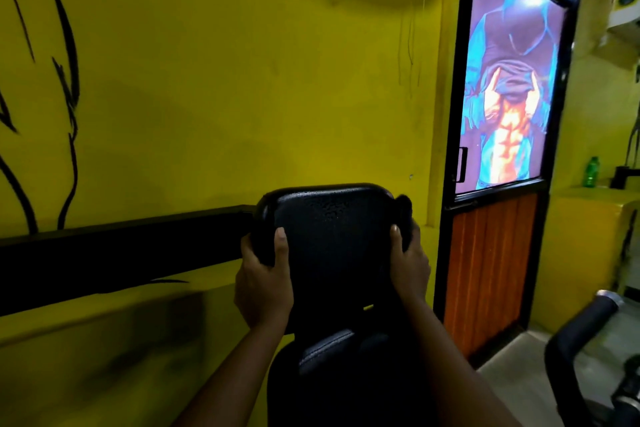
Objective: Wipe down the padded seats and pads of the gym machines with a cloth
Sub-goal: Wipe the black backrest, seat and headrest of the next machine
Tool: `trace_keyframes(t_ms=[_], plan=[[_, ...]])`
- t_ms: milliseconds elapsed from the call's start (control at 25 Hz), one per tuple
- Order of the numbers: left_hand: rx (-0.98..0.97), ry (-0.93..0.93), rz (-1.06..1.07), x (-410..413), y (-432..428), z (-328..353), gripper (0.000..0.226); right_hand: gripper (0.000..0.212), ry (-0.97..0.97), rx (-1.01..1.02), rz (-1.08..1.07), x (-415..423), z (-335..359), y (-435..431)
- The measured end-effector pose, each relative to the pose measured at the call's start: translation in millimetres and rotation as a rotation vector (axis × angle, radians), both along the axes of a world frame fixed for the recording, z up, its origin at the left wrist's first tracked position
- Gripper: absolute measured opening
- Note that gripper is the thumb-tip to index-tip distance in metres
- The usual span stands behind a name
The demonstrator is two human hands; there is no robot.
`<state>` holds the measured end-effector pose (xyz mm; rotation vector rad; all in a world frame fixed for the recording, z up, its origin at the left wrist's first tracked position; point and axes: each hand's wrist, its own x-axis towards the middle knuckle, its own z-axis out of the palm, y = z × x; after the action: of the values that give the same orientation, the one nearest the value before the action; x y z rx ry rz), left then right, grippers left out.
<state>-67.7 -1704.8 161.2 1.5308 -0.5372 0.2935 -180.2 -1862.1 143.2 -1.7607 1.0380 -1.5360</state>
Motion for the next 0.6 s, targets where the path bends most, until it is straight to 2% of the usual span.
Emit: trace_keyframes(t_ms=[120,240,480,600], plan=[[-0.02,0.002,0.002,0,0,-1,0.098,0.073,0.023,0.071,0.008,-8,-41,10],[-0.023,0.01,0.01,-1,2,0,0.099,0.065,0.083,0.078,0.027,-17,-65,26],[0.041,0.027,-0.001,-2,4,3,0.102,0.059,0.1,0.084,-0.145,-1,-62,73],[0.088,0.073,-0.036,-6,8,6,0.082,0.056,0.18,0.034,-0.155,13,-68,108]])
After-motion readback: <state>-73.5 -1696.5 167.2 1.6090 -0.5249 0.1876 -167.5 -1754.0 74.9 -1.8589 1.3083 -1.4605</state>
